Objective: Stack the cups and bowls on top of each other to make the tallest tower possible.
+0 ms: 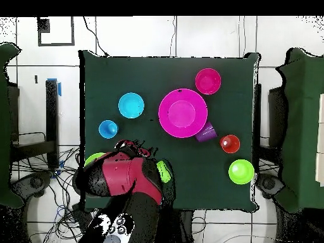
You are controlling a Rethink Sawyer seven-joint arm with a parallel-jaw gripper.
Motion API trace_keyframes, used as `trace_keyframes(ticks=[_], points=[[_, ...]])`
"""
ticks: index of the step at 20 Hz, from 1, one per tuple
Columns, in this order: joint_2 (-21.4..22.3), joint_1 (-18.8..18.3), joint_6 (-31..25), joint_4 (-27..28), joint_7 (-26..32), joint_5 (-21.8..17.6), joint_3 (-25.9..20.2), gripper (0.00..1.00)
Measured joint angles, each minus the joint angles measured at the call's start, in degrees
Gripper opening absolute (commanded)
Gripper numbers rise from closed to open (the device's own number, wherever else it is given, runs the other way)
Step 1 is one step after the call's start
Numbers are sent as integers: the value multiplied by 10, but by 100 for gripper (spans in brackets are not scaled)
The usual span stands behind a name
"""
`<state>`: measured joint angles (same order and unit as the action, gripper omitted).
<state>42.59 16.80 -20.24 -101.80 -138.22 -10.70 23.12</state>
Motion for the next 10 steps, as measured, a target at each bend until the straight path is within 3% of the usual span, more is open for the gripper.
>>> trace_keyframes(ticks=[6,10], points=[[16,-2,-3,1,0,-36,-5,100],[20,-3,-15,11,0,-37,-19,100]])
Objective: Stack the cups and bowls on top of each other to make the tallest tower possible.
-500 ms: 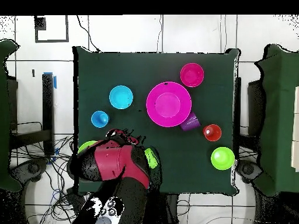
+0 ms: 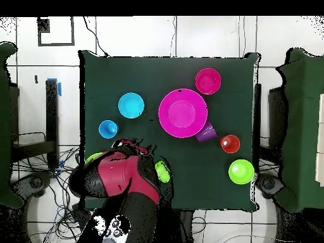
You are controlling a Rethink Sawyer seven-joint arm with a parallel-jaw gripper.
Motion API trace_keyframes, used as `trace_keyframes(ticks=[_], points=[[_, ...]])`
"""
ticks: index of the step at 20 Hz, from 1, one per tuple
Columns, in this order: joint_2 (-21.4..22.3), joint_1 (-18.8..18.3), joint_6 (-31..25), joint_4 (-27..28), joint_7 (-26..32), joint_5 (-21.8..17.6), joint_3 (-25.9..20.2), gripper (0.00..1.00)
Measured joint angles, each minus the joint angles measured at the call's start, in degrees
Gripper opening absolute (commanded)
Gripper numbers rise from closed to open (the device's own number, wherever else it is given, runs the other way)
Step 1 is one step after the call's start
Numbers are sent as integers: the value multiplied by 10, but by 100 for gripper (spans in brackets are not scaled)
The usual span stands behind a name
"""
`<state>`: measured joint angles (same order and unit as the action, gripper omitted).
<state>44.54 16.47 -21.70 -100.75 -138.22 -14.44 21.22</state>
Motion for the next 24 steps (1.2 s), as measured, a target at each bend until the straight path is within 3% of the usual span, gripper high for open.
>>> trace_keyframes(ticks=[14,24], points=[[-26,23,-1,32,0,4,-48,100],[-54,15,-1,52,0,8,-92,100]])
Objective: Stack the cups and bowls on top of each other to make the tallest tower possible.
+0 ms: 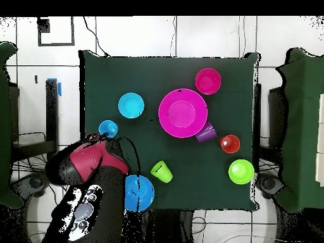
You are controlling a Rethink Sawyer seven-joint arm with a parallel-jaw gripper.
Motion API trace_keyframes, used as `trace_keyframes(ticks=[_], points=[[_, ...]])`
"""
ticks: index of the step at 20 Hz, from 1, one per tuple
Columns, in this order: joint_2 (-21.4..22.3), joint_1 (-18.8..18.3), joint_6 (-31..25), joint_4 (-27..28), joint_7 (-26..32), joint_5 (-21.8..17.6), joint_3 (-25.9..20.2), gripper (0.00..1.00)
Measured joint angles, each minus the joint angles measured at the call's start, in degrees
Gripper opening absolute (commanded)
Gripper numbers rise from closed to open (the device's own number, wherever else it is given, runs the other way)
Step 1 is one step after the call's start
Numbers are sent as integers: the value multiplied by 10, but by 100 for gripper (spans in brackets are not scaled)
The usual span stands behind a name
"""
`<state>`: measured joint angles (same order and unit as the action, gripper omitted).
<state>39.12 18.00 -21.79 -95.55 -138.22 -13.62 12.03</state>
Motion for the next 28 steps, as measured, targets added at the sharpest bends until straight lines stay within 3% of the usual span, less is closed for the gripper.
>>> trace_keyframes(ticks=[11,22,28], points=[[-26,-9,0,25,0,3,-43,100],[-43,-98,0,26,0,9,-133,100],[-56,-85,0,37,0,9,-127,100]])
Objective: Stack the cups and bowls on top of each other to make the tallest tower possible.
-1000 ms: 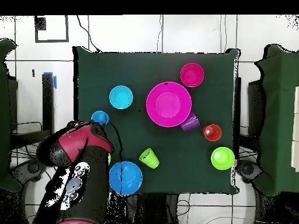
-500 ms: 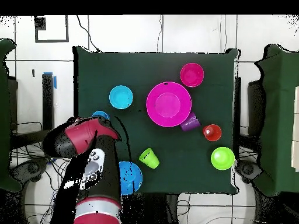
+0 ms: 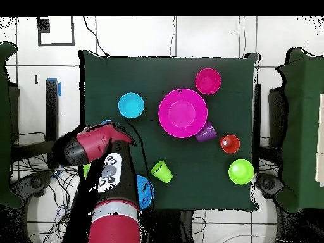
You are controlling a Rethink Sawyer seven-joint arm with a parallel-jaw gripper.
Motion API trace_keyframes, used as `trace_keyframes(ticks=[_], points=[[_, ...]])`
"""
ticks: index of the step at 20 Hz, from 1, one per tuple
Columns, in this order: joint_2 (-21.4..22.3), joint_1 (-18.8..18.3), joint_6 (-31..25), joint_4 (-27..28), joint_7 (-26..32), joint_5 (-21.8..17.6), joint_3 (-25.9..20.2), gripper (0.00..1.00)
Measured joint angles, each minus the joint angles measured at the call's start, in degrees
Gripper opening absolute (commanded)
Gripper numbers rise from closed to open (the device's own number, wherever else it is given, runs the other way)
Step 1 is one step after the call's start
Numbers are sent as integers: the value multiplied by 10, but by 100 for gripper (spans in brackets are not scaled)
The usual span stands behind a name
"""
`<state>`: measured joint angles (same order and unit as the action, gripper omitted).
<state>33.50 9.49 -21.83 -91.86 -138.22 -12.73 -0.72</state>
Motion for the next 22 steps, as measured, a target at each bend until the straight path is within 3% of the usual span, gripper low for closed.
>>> trace_keyframes(ticks=[8,16,22], points=[[6,39,-52,15,0,0,5,100],[30,56,-90,14,0,1,14,100],[93,42,-80,-39,0,35,-7,100]])
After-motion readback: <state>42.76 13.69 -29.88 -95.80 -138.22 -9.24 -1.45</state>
